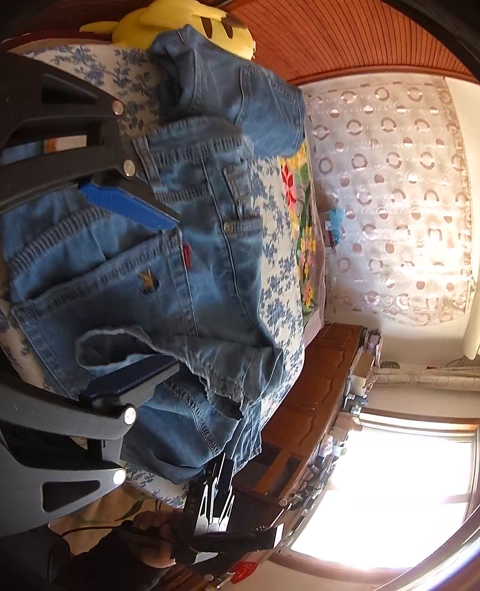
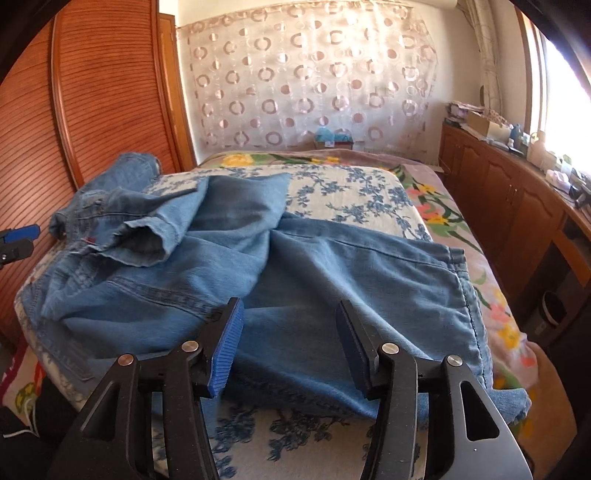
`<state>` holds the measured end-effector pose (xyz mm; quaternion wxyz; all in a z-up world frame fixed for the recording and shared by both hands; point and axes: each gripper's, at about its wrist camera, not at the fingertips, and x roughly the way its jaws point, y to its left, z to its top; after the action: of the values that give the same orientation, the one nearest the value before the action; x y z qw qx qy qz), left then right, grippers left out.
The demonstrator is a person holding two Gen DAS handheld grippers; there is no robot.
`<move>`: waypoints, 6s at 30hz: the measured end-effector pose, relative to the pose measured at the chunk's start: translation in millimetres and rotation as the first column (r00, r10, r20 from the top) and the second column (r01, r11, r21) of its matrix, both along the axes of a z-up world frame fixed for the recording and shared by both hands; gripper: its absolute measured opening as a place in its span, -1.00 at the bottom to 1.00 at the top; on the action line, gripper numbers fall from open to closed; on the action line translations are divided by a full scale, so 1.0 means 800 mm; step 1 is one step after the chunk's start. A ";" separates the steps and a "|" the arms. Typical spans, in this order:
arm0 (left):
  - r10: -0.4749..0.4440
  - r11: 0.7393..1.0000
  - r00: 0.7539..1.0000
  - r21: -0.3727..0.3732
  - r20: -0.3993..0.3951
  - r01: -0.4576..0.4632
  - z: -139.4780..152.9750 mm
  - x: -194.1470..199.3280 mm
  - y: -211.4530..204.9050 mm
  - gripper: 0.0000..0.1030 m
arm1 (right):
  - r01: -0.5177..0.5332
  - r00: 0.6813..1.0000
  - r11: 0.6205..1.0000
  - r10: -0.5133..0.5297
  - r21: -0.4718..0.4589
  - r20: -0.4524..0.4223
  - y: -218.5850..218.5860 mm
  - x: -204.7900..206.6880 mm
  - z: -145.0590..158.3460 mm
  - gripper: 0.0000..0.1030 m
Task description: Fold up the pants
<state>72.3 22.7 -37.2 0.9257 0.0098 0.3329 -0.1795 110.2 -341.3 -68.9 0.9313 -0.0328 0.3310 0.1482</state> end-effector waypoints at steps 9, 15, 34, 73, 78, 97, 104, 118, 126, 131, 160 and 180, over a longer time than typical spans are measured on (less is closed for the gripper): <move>-0.125 0.991 0.992 0.036 -0.018 0.125 -0.005 0.035 -0.078 0.37 | 0.055 0.998 0.998 -0.056 -0.019 -0.029 -0.013 0.016 -0.027 0.03; -0.185 0.979 0.982 0.082 -0.032 0.187 -0.009 0.059 -0.123 0.35 | 0.059 0.998 0.998 -0.059 -0.034 -0.026 -0.012 0.012 -0.040 0.04; -0.100 0.992 0.993 0.077 0.055 0.095 0.053 0.070 -0.075 -0.99 | 0.064 0.998 0.997 -0.064 -0.051 -0.012 -0.012 0.010 -0.041 0.04; 0.064 0.997 0.996 0.037 -0.059 -0.062 -0.008 -0.005 0.080 0.15 | 0.061 0.998 0.997 -0.062 -0.053 -0.016 -0.006 0.007 -0.039 0.04; 0.055 0.998 0.997 0.043 -0.050 -0.053 -0.007 -0.016 0.069 0.29 | 0.018 1.000 0.999 -0.017 -0.028 0.009 0.002 -0.002 -0.009 0.04; 0.037 0.998 0.998 0.052 -0.051 -0.034 -0.022 -0.059 0.051 0.28 | -0.216 0.976 0.976 0.216 0.025 0.002 0.100 -0.018 0.038 0.04; 0.039 0.998 0.996 0.052 -0.084 -0.035 -0.043 -0.055 0.044 0.19 | -0.261 0.962 0.965 0.263 0.032 -0.071 0.114 -0.014 0.024 -0.30; 0.070 0.998 0.997 0.007 -0.038 -0.070 -0.031 -0.055 0.058 -0.69 | -0.259 0.961 0.963 0.265 0.077 -0.078 0.078 -0.060 0.039 -0.99; 0.094 0.995 0.993 -0.025 0.071 -0.092 0.024 -0.090 0.083 -0.71 | -0.291 0.949 0.951 0.301 0.108 -0.097 0.076 -0.080 0.042 -0.99; 0.138 0.990 0.988 -0.007 0.067 -0.138 0.024 -0.101 0.112 -0.71 | -0.321 0.939 0.940 0.332 0.116 -0.094 0.088 -0.093 0.044 -0.85; 0.115 0.993 0.993 -0.006 -0.002 -0.115 0.006 -0.031 0.090 0.02 | -0.243 0.962 0.968 0.249 0.066 -0.111 0.113 -0.016 0.016 -0.39; -0.187 0.976 0.976 0.094 -0.108 0.197 0.019 0.146 -0.091 0.02 | -0.252 0.954 0.959 0.269 0.126 -0.134 0.110 -0.014 -0.004 -0.78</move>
<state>189.0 -50.1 -22.3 0.8847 0.0813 0.3846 -0.2507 98.8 -253.7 -72.0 0.8764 -0.0148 0.3845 0.2895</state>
